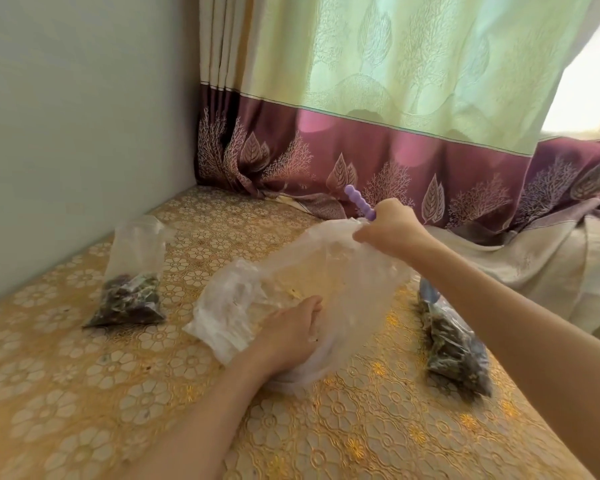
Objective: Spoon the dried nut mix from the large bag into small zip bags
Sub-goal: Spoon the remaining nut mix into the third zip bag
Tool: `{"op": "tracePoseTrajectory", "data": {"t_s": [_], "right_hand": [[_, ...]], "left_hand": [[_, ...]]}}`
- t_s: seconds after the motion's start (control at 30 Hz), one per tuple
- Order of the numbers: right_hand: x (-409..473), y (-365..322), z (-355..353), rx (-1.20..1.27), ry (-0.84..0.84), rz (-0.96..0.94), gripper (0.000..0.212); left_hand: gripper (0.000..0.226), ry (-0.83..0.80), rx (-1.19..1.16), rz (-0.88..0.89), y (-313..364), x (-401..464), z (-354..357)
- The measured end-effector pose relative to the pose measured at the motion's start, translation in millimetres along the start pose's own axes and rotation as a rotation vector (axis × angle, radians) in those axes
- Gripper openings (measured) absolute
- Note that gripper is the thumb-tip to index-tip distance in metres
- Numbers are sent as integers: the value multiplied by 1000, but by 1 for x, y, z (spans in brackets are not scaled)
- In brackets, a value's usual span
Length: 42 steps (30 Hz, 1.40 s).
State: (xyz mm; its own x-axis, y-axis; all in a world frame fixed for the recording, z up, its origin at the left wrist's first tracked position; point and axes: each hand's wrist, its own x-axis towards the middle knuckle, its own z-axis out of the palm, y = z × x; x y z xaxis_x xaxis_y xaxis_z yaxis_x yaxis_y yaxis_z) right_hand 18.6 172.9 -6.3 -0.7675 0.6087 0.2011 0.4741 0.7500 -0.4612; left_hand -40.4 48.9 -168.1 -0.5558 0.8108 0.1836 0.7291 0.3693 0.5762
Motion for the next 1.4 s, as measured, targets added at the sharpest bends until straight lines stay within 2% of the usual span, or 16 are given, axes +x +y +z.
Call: {"op": "tracePoseTrajectory", "data": {"t_s": [0.1, 0.17, 0.27, 0.47, 0.57, 0.67, 0.73, 0.8, 0.9, 0.97, 1.03, 1.1, 1.2, 1.27, 1.33, 1.4], "right_hand": [[0, -4, -1, -34, 20, -22, 16], [1, -4, -3, -12, 74, -27, 21], [3, -1, -2, -33, 57, -27, 22], [-1, 15, -1, -26, -5, 38, 18], [-8, 25, 2, -140, -81, 86, 31], [-17, 30, 0, -215, 59, -19, 43], [-24, 26, 3, -157, 198, -142, 39], [-30, 18, 12, -143, 131, -254, 33], [-40, 2, 39, -188, -209, -410, 27], [-44, -2, 61, -151, -410, -445, 27], [-45, -4, 81, -161, -509, -458, 25], [-45, -7, 94, -191, -557, -500, 30], [-41, -6, 107, -327, -601, -558, 68], [-42, -9, 111, -338, -599, -592, 80], [-41, -9, 115, -311, -615, -576, 80], [-40, -8, 118, -302, -637, -558, 63]], "left_hand": [[59, 5, 8, 4, -1, -1, 0], [58, 4, -10, -2, -2, 0, -2], [58, -15, 15, 13, -2, -1, -2], [38, 21, -38, 72, -1, -3, -2], [31, 149, -93, 170, 2, -8, -9], [27, 410, -2, 180, 6, -11, -29], [26, 619, 206, 80, 1, -14, -47], [36, 662, 339, -156, -11, -18, -63], [57, 445, 342, -491, -25, -26, -77], [63, 327, 309, -611, -29, -28, -79], [62, 278, 275, -661, -28, -28, -79], [52, 324, 222, -590, -27, -28, -82], [40, 431, 144, -396, -20, -25, -92], [36, 461, 160, -271, -14, -21, -102], [34, 459, 204, -153, -5, -17, -109], [34, 470, 253, -57, 4, -12, -115]]}}
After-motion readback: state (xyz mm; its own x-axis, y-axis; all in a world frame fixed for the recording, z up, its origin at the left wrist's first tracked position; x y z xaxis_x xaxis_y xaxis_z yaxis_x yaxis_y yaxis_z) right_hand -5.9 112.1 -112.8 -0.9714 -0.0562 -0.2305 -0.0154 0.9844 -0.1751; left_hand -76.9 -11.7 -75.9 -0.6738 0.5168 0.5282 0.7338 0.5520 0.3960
